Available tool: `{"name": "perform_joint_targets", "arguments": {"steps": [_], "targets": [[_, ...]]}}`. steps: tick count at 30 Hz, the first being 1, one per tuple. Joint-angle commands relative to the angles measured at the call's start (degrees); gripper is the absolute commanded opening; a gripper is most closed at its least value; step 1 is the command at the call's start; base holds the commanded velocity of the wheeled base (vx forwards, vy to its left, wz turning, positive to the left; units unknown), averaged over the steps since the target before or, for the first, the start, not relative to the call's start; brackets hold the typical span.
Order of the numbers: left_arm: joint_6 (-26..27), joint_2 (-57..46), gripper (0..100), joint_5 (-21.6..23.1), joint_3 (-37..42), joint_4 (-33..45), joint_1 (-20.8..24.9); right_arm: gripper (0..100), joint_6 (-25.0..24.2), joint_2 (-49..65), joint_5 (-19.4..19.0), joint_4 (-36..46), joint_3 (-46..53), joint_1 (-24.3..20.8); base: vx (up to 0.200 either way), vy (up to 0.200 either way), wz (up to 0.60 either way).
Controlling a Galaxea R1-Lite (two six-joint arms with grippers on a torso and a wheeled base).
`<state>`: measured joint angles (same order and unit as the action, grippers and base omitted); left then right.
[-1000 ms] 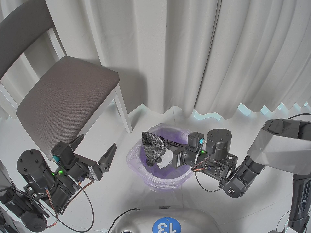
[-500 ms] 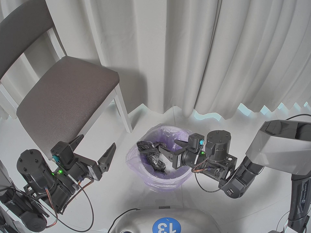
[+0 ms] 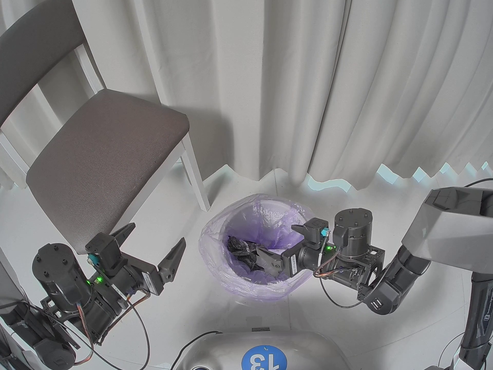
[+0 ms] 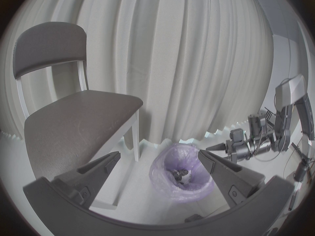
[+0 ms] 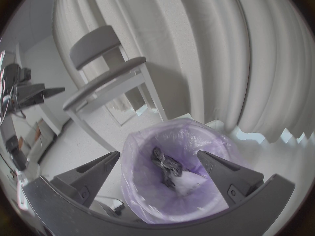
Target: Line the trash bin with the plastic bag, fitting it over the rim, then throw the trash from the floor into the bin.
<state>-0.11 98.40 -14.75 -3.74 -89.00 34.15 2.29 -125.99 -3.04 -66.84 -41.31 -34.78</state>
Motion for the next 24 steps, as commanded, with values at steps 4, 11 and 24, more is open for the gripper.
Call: {"name": "perform_joint_targets", "arguments": {"steps": [4, 11, 24], "targets": [[-0.6, 15.7, 100, 2.8, -2.6, -1.0, 0.2, 100, 4.9, 14.1, 5.8, 19.2, 3.8, 6.1, 0.000, 0.000, 0.00], [-19.2, 29.8, 100, 2.4, -15.0, 1.2, 0.7, 100, -8.4, 16.9, 5.8, 27.0, 1.2, 9.0, 0.000, 0.000, 0.00], [-26.2, 36.9, 100, 2.4, -26.6, 8.9, -5.2, 100, -13.6, 16.5, 5.7, 28.2, 1.0, 10.2, 0.000, 0.000, 0.00]]}}
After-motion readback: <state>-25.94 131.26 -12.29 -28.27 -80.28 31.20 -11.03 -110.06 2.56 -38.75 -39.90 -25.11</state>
